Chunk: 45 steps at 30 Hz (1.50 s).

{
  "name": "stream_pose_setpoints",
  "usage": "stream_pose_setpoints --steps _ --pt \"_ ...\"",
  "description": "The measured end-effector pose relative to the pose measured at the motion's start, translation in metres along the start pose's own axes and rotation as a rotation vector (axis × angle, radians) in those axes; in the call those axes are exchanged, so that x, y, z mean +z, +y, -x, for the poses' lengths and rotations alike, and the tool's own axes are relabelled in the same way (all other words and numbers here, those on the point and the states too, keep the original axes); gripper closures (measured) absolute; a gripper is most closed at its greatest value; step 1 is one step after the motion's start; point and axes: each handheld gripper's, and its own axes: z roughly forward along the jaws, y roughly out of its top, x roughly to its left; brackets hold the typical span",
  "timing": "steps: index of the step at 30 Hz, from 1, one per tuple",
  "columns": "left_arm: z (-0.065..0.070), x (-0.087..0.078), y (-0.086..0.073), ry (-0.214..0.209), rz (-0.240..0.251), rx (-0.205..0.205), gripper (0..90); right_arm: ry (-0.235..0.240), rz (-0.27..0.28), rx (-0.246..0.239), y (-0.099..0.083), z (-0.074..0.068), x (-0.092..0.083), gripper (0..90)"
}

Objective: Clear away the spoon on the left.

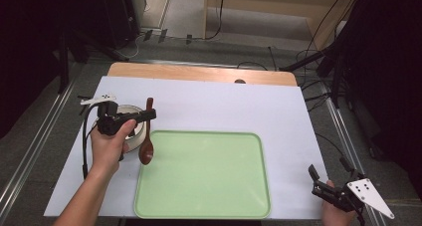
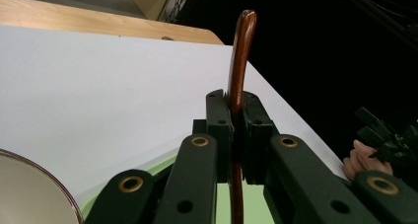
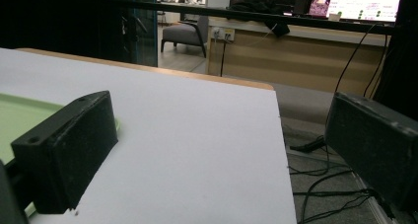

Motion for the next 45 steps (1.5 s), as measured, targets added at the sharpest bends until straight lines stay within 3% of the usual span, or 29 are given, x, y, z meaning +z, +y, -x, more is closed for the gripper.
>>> stream_pose_setpoints --steps 16,31,40,42,45 --pt "-0.001 -0.004 -0.03 -0.02 -0.01 -0.022 85.2 0.002 0.0 -0.001 0.0 0.0 0.0 0.0" --pt "-0.002 0.0 -0.058 -0.087 -0.031 -0.089 85.2 0.0 0.0 -0.001 0.0 0.0 0.0 0.0" --pt "-0.002 0.004 -0.069 -0.114 -0.052 -0.103 85.2 0.0 0.0 -0.002 0.0 0.0 0.0 0.0" --pt "-0.005 0.003 -0.074 -0.131 -0.049 -0.13 85.2 0.001 -0.001 -0.002 0.0 0.0 0.0 0.0" --pt "-0.007 0.003 -0.078 -0.125 -0.057 -0.139 85.2 0.003 0.0 -0.003 0.0 0.0 0.0 0.0"
